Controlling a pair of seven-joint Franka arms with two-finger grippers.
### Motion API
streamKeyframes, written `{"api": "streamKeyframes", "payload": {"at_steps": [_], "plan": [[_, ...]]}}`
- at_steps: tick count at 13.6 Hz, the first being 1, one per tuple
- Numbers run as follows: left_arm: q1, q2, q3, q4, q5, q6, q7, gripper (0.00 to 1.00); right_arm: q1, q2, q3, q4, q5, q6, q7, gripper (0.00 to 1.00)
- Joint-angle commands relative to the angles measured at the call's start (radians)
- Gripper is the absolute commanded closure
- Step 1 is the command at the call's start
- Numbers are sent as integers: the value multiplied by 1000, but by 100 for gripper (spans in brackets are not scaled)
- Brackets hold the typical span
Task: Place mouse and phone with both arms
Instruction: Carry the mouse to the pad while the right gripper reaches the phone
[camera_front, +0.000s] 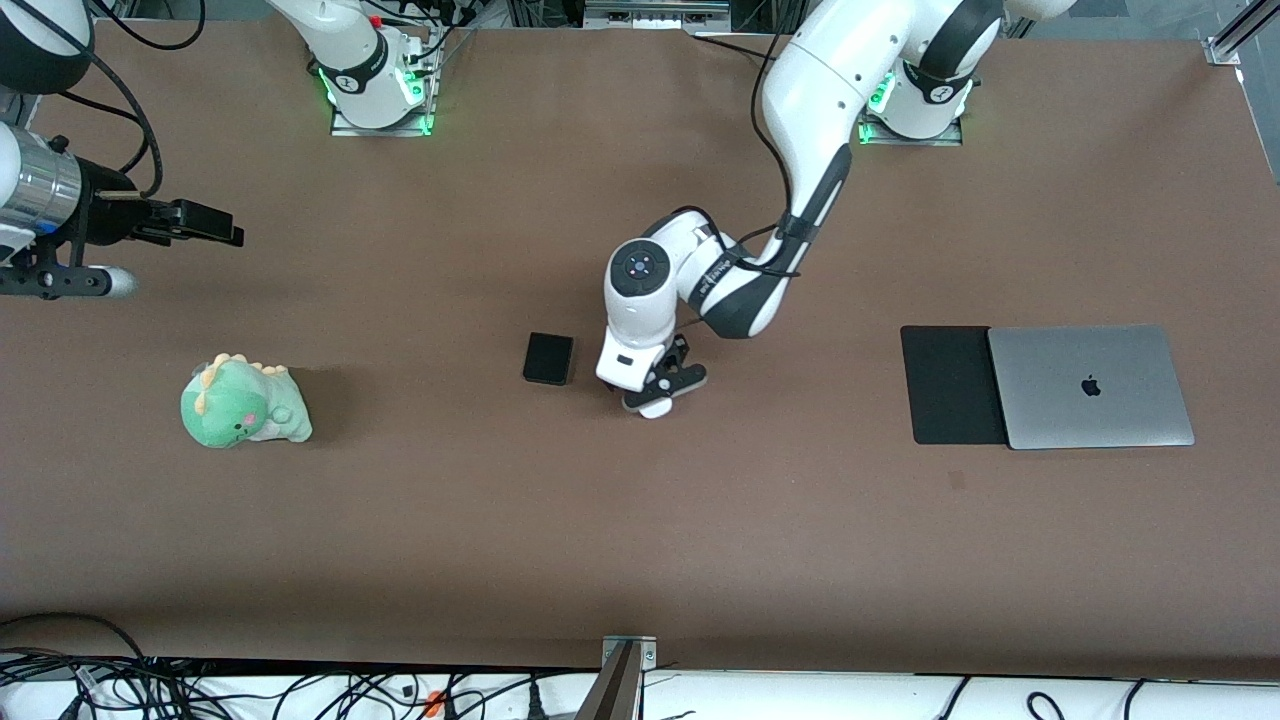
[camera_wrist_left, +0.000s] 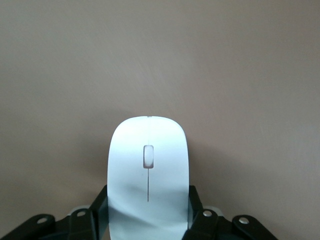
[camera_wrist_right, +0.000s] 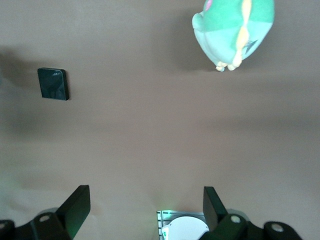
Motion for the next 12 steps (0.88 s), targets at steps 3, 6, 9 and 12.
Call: {"api": "streamKeyframes", "payload": {"at_steps": [3, 6, 9, 12], "plan": [[178, -148, -24, -45, 17, -135, 143, 47, 61, 43, -1, -15, 30, 87, 132, 0], [294, -254, -28, -143, 12, -137, 272, 47, 159, 63, -1, -67, 30, 214, 262, 0], [389, -378, -30, -303, 11, -135, 440, 47, 249, 119, -1, -110, 28, 371, 376, 0], [490, -490, -30, -439, 11, -132, 630, 46, 328, 208, -3, -118, 28, 500, 459, 0]]}}
